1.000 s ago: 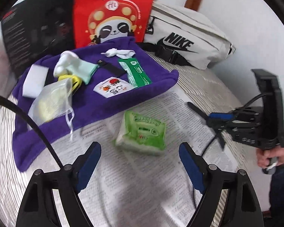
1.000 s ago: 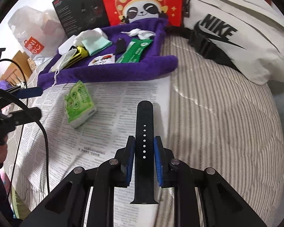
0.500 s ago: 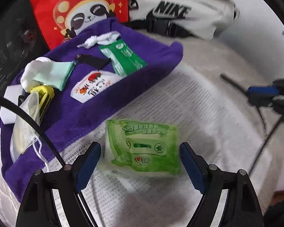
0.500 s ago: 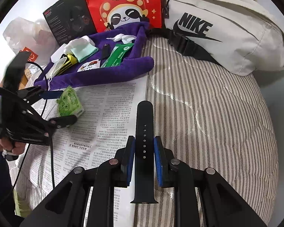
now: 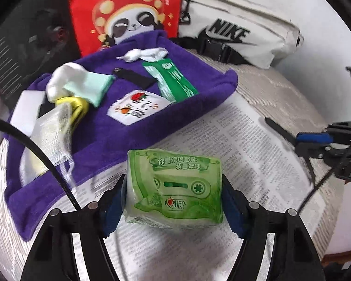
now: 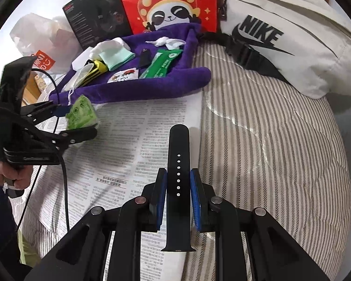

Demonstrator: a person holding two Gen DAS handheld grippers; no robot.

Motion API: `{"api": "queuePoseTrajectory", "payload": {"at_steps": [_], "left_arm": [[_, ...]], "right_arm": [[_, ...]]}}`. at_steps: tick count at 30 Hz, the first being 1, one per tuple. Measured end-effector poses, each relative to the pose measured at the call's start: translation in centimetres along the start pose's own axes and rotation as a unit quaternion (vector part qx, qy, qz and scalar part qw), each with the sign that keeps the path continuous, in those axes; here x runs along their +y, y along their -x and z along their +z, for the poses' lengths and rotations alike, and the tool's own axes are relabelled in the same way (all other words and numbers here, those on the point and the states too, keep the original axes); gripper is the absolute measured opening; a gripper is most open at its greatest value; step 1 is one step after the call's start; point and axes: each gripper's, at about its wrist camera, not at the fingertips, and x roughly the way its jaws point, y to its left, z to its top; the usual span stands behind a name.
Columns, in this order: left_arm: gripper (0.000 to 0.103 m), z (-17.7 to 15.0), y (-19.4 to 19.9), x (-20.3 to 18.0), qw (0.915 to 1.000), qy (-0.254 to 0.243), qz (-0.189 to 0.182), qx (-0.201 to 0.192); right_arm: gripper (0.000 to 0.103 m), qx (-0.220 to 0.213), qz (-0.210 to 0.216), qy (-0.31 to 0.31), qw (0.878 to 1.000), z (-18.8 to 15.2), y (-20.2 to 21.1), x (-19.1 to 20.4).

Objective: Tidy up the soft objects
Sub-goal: 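Grasp the green tissue pack with the left gripper while the right gripper holds the strap, then carry the tissue pack with the left gripper while the right gripper lowers the strap onto the towel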

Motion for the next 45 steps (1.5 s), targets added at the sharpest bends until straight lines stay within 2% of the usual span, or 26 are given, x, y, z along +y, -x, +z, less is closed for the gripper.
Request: {"api": "queuePoseTrajectory", "payload": {"at_steps": [8,21,31,45], "left_arm": [[0.072,-1.2,3.2,1.9,0.9986,0.044,-0.013,-0.027],[0.072,-1.8,6.3,4.0,0.9942,0.087,-0.016,-0.061],[0.072,0.0,7.5,5.5,0.9927,0.090,-0.013,-0.079],[0.072,3.6,7.3,8.5,0.9912,0.089,-0.006,-0.098]], "right_arm": [[0.020,-0.006,0.011,0.009,1.000,0.7,0.5,1.4],[0.020,-0.017,0.026,0.028,0.999,3.4,0.6,3.5],[0.020,-0.025,0.037,0.046,0.998,7.0,-0.5,4.8],[0.020,-0.044,0.039,0.040,0.997,13.0,-2.1,5.1]]}}
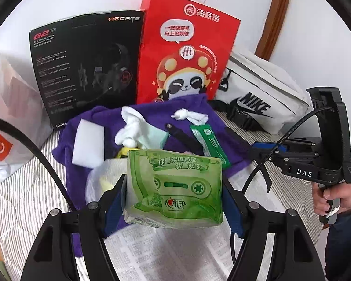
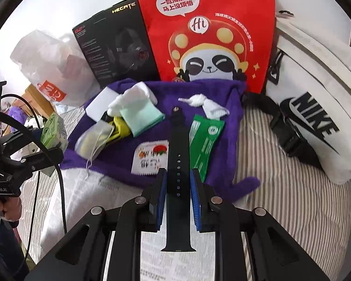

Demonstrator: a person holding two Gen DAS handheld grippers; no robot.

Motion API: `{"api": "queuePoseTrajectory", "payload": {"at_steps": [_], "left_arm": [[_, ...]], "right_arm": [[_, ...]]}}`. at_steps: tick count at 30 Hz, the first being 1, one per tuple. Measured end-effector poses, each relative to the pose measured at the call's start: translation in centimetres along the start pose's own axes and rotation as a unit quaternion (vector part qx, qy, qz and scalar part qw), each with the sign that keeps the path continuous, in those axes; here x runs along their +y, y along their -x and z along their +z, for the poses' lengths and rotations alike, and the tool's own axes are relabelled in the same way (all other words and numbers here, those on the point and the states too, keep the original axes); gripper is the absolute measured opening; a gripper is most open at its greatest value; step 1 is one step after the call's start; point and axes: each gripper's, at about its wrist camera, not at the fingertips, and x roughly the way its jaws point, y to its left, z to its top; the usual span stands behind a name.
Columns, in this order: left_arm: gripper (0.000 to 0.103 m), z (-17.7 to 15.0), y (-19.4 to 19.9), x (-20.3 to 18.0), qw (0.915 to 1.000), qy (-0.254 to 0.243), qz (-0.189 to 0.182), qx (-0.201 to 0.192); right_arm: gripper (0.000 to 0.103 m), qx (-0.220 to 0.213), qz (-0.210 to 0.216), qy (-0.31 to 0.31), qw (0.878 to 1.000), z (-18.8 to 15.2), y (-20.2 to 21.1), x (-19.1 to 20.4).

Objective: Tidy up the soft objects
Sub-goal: 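Carry the tissue pack with the left gripper while the right gripper lowers the strap onto the towel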

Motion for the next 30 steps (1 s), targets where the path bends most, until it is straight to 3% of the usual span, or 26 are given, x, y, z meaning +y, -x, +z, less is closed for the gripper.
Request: {"api": "queuePoseTrajectory", "payload": {"at_steps": [15,23,30], "left_arm": [[0.072,2.9,-2.4,3.0,0.9998,0.011,-0.007,-0.012],[0.072,3.3,-3.1,4.8,0.9998,0.015,0.001,-0.009],[0.072,3.3,-3.5,5.5,0.9998,0.019,0.000,-0.006]], "right_arm": [[0.020,0.006,0.001,-0.002,1.000,3.9,-4.5,0.3],[0.020,0.014,0.004,0.028,1.000,6.5,-7.7,1.8],[0.020,0.044,0.015,0.077,0.996,6.4,-11.4,3.9]]}}
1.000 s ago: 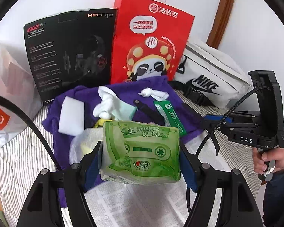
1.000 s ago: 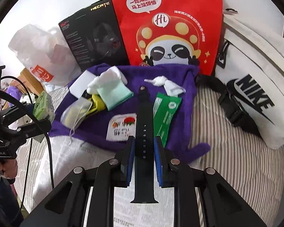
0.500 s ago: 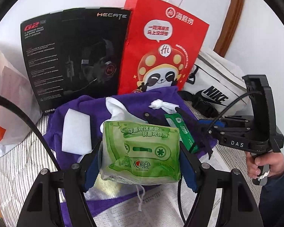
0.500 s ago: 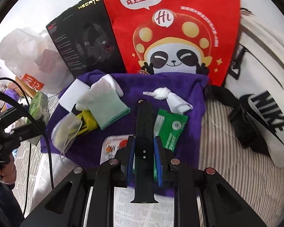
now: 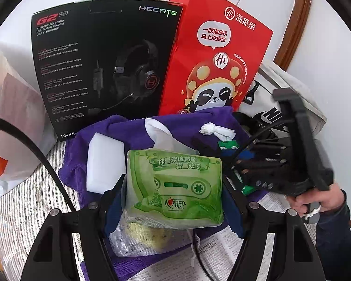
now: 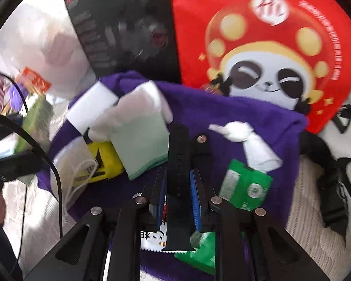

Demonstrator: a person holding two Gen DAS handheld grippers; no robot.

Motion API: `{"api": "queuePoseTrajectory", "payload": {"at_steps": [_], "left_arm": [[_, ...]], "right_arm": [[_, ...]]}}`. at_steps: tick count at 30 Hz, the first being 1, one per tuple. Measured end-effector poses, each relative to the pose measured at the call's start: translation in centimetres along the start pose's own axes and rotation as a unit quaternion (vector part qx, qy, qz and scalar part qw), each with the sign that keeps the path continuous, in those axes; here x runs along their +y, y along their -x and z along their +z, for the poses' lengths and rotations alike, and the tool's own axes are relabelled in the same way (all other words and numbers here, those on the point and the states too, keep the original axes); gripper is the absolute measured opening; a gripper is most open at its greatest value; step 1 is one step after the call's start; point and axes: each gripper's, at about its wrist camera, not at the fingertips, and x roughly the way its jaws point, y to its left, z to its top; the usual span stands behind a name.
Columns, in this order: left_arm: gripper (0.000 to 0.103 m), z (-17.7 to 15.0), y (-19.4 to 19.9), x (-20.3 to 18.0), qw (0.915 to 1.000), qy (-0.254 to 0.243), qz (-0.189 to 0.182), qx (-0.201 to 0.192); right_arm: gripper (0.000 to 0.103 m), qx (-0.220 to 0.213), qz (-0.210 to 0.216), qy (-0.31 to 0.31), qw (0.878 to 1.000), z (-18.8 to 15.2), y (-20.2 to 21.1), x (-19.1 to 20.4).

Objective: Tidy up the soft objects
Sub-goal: 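Carry the tissue pack with the left gripper while the right gripper lowers the strap onto the towel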

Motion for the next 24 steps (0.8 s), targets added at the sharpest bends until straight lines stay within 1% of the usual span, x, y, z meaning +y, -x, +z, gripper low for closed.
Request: {"api": "queuePoseTrajectory", "payload": {"at_steps": [4,11,13,14,15,17,20,24], "left_arm": [[0.072,-0.2,-0.4,0.2,1.0000,0.001,0.000,0.004],[0.072,-0.7,-0.4,1.1,0.9999,0.010,0.010,0.010],[0.072,-0.9,-0.2,1.5,0.9997,0.015,0.014,0.011],[0.072,-1.0,-0.1,1.7,0.9997,0.017,0.016,0.011],[0.072,-1.2,0.1,1.9,0.9996,0.019,0.018,0.011],[0.072,-1.3,0.4,2.2,0.9995,0.022,0.022,0.012],[0.072,-1.5,0.8,2.5,0.9993,0.024,0.028,0.013],[0.072,-1.4,1.0,1.9,0.9993,0.020,0.028,0.016]], "right_arm": [[0.020,0.014,0.009,0.000,1.000,-0.3,-1.6,-0.1],[0.021,0.017,0.029,-0.010,0.999,-0.8,-2.4,-0.9],[0.024,0.017,0.029,-0.008,0.999,-0.8,-2.3,-0.7],[0.030,0.016,0.030,-0.008,0.999,-0.9,-2.2,-0.6],[0.038,0.016,0.029,-0.008,0.999,-1.2,-1.9,-0.7],[0.043,0.012,0.027,-0.008,1.000,-1.4,-1.4,-1.0],[0.043,0.004,0.023,-0.011,1.000,-1.6,-0.2,-1.1],[0.043,-0.014,0.019,-0.025,0.999,-2.0,2.4,-2.2]]}}
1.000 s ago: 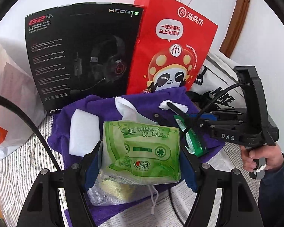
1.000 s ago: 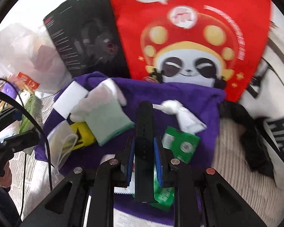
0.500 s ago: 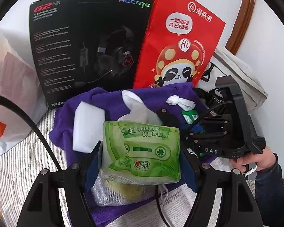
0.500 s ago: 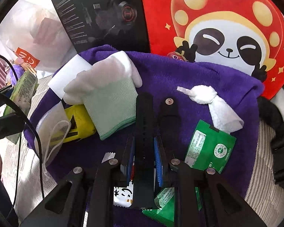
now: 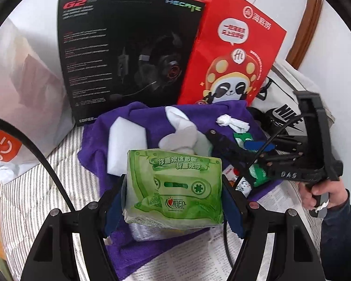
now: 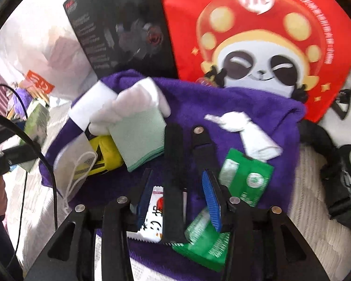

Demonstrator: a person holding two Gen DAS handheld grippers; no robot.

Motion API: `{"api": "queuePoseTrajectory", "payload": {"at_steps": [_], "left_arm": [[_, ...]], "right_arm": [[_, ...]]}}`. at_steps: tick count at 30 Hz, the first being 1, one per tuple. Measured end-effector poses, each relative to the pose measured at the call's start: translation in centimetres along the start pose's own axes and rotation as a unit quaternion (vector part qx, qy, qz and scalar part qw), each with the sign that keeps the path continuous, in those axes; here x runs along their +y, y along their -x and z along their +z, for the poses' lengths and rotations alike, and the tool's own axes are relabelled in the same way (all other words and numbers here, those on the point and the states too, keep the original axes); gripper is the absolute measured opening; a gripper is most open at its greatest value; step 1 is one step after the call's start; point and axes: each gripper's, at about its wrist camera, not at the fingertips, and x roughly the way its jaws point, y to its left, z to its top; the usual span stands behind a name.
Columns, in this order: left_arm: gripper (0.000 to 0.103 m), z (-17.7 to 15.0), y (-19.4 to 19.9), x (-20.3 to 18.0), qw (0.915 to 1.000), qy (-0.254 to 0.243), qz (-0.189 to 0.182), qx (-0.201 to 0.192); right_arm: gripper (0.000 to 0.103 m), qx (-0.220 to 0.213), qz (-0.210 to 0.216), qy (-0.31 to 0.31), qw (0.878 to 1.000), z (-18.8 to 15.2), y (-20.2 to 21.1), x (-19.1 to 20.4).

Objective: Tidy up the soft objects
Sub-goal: 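Carry the tissue pack with the left gripper while the right gripper lowers the strap onto the towel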

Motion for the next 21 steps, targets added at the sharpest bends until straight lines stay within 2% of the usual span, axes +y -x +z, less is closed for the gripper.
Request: {"api": "queuePoseTrajectory", "payload": {"at_steps": [9,16,21], "left_arm": [[0.072,1.0,-1.4,-5.4,0.9987,-0.042,-0.023,0.019],[0.072,0.5,-6.1,-9.7,0.9941,-0.083,-0.037,0.060],[0.072,0.0,-9.1,-10.6,0.9909,-0.100,-0.008,0.089]], "right_arm": [[0.045,-0.040,-0.045,-0.056,0.997,-2.1,6.8,-4.3],[0.045,-0.059,-0.061,-0.096,0.992,-5.5,9.7,-7.6],[0.045,-0.054,-0.069,-0.107,0.990,-6.7,9.8,-8.6]]}}
